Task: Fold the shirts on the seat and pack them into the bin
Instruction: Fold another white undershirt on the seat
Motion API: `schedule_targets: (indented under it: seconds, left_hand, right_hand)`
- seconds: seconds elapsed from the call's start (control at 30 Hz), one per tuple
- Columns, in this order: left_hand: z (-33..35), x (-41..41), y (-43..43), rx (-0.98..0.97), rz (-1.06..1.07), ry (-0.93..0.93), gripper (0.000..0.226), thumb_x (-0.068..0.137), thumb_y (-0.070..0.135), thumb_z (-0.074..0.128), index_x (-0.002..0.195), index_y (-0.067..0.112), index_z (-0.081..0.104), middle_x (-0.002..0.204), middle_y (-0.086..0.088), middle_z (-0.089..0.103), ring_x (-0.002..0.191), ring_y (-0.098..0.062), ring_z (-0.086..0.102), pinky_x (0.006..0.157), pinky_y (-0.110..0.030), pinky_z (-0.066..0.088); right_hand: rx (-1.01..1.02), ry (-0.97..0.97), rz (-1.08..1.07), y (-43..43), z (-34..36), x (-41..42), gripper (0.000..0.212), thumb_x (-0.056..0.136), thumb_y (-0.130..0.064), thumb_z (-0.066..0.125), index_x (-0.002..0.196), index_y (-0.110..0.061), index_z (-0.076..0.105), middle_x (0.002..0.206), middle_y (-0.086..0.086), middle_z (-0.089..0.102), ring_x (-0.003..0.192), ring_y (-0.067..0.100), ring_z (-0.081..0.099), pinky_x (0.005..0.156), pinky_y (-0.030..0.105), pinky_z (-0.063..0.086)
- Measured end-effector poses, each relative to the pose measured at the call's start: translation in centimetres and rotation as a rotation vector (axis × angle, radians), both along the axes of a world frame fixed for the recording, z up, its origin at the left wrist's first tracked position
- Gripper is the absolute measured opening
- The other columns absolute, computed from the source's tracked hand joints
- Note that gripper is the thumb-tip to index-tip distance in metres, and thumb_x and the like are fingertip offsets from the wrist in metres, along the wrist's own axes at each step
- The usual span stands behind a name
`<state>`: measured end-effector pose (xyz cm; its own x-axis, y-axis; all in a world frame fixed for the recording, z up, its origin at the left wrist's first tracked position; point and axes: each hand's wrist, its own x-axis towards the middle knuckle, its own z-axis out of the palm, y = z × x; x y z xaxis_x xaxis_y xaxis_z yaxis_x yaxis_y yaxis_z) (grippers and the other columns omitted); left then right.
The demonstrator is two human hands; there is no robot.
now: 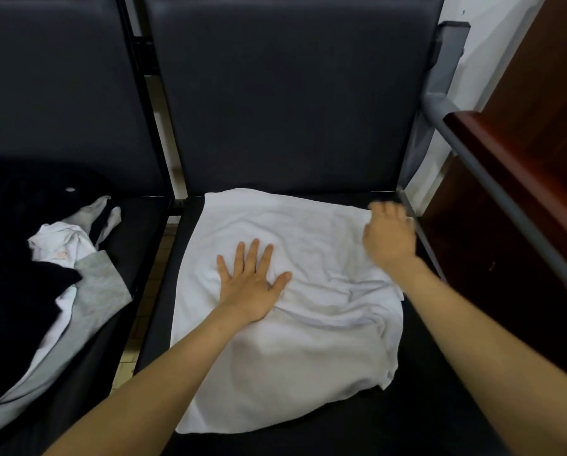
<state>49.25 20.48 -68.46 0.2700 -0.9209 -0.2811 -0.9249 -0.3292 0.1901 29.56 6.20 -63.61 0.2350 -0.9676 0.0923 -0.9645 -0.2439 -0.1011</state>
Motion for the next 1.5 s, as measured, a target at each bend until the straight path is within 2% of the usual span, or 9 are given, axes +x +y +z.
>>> schedule_targets:
  seconds: [0.33,0.53,0.67,0.8,0.93,1.03,1.17,1.3,1.5]
  left_hand:
    - [1.3,1.4,-2.6,0.08,-0.025,0.027,0.068,0.092,0.068,0.011,0.149,0.038,-0.012,0.156,0.01,-0.023,0.143,-0.019,-0.024,0.112,-0.056,-0.014]
    - [3.1,3.1,-4.1,-0.264,-0.02,0.067,0.053,0.1,0.041,0.035,0.146,0.014,0.031,0.151,-0.007,0.032,0.139,-0.027,0.026,0.112,-0.04,0.02]
    - [2.9,1.8,2.0,-0.434,-0.128,0.0,0.024,0.096,0.022,0.05,0.111,0.013,0.066,0.113,-0.008,0.061,0.105,-0.031,0.054,0.087,-0.034,0.038]
    - [2.5,2.4,4.1,-0.226,-0.099,-0.033,0.038,0.1,0.037,0.037,0.129,0.018,0.054,0.13,-0.001,0.049,0.119,-0.025,0.045,0.095,-0.034,0.036]
    - [3.9,2.9,3.1,-0.263,0.07,0.296,0.047,0.101,0.033,0.04,0.144,0.013,0.037,0.149,-0.007,0.034,0.136,-0.022,0.032,0.111,-0.031,0.024]
    - [5.2,1.1,5.9,-0.436,0.049,0.322,0.051,0.091,0.04,0.058,0.135,0.018,0.045,0.139,-0.001,0.04,0.128,-0.019,0.037,0.106,-0.03,0.031]
    - [4.2,0.1,11.1,-0.141,-0.147,0.178,0.063,0.083,0.05,0.064,0.134,0.023,0.04,0.133,0.005,0.034,0.124,-0.016,0.033,0.101,-0.027,0.03]
    - [3.6,1.7,11.6,-0.139,-0.153,0.046,0.026,0.098,0.029,0.047,0.117,0.011,0.052,0.121,-0.001,0.047,0.113,-0.02,0.044,0.09,-0.026,0.038]
    - [9.9,3.7,11.7,0.128,-0.245,0.55,0.003,0.095,0.026,0.055,0.096,0.023,0.056,0.091,0.006,0.061,0.085,-0.01,0.056,0.073,-0.016,0.043]
  right_hand:
    - [0.431,0.046,0.091,-0.4,-3.1,1.1,0.06,0.101,-0.049,0.017,0.153,-0.028,-0.005,0.16,-0.002,-0.014,0.147,0.025,-0.012,0.116,0.052,-0.005]
    - [0.257,-0.242,0.182,-1.1,-2.5,0.8,0.053,0.101,-0.038,0.036,0.149,-0.016,0.026,0.157,0.005,0.022,0.146,0.023,0.012,0.117,0.038,0.011]
    - [0.151,-0.213,0.317,5.7,-2.0,-0.5,0.03,0.098,-0.026,0.044,0.099,-0.006,0.066,0.108,0.01,0.06,0.106,0.03,0.052,0.092,0.039,0.042]
    - [0.339,-0.053,0.328,7.3,-1.6,-0.5,0.039,0.102,-0.035,0.031,0.135,-0.019,0.048,0.142,0.0,0.042,0.13,0.024,0.037,0.102,0.038,0.036]
    - [0.464,-0.162,0.257,5.8,-1.0,0.2,0.055,0.102,-0.037,0.034,0.152,-0.022,0.015,0.158,-0.001,0.016,0.144,0.019,0.014,0.116,0.046,0.017]
    - [0.343,-0.481,0.201,8.4,0.6,-0.6,0.046,0.097,-0.036,0.049,0.138,-0.016,0.041,0.138,0.006,0.043,0.128,0.023,0.04,0.102,0.031,0.035]
    - [0.53,-0.114,0.321,13.6,1.7,-3.6,0.051,0.084,-0.045,0.063,0.126,-0.024,0.045,0.122,-0.006,0.041,0.119,0.015,0.039,0.095,0.032,0.04]
    - [0.327,-0.055,0.364,15.6,0.4,-5.5,0.019,0.094,-0.021,0.049,0.113,-0.019,0.051,0.113,-0.002,0.049,0.111,0.021,0.046,0.087,0.031,0.042]
    - [0.837,-0.191,0.402,13.8,6.2,-6.3,0.009,0.085,-0.023,0.057,0.091,-0.019,0.063,0.088,-0.007,0.061,0.086,0.013,0.057,0.075,0.024,0.045]
